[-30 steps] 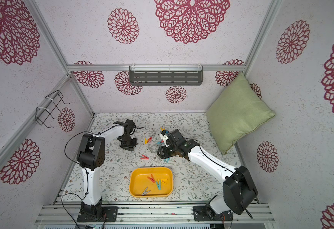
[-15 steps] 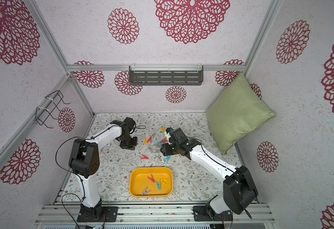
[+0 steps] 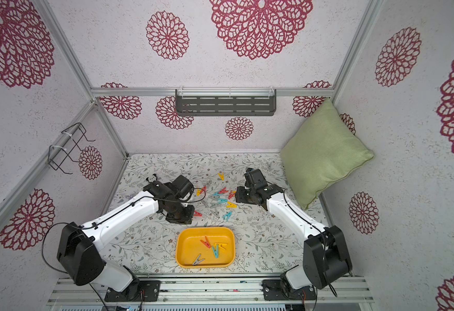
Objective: Put the clothespins into the storage box
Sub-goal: Pick up the clothespin from the center of the board, then place the clothespin in the storage box, then pick up the clothespin from the center of the board.
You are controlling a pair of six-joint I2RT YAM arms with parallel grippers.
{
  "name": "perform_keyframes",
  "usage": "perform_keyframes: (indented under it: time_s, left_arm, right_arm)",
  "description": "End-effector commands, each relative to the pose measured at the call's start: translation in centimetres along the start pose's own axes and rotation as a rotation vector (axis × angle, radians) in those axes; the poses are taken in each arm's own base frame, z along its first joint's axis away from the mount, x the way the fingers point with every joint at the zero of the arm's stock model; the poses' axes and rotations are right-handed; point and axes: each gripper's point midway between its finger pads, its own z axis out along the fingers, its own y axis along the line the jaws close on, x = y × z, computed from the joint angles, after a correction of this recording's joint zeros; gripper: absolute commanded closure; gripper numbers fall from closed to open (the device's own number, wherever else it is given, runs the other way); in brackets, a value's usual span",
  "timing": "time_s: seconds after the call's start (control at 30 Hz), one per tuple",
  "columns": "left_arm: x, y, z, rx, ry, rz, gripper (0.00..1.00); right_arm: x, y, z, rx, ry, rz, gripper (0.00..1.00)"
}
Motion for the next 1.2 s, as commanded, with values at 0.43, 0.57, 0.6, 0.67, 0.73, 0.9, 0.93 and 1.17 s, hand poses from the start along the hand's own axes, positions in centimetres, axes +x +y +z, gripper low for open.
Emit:
perform_keyframes:
  time_s: [0.43, 0.57, 0.6, 0.67, 0.73, 0.9, 0.93, 1.17]
  left_arm:
    - [4.5, -2.5, 3.2, 0.023, 0.013, 0.004, 0.49]
    - [3.6, -2.7, 1.9, 0.012, -0.025, 0.027, 0.47]
    - [3.2, -2.8, 1.4, 0.012, -0.040, 0.028, 0.47]
    - [2.5, -2.6, 0.6, 0.009, -0.068, 0.018, 0.46]
    - [1.6, -2.1, -0.2, 0.015, -0.095, -0.010, 0.46]
    - [-0.7, -0.2, -2.0, 0.065, -0.165, -0.126, 0.45]
    - [-1.1, 0.1, -2.2, 0.079, -0.178, -0.147, 0.45]
    - [-3.0, 1.7, -3.4, 0.172, -0.238, -0.265, 0.43]
  right_arm:
    - [3.9, -2.1, 3.1, -0.017, 0.121, 0.099, 0.46]
    - [5.0, -1.9, 4.0, -0.020, 0.153, 0.093, 0.45]
    - [5.2, -1.8, 4.4, -0.022, 0.163, 0.087, 0.45]
    - [5.6, -1.5, 5.1, -0.025, 0.185, 0.064, 0.45]
    - [5.8, -1.1, 5.9, -0.023, 0.213, 0.028, 0.45]
    - [5.9, -0.3, 7.9, -0.007, 0.269, -0.095, 0.45]
    - [5.8, -0.2, 8.2, 0.000, 0.276, -0.118, 0.45]
    - [4.3, 0.8, 10.4, 0.053, 0.300, -0.276, 0.45]
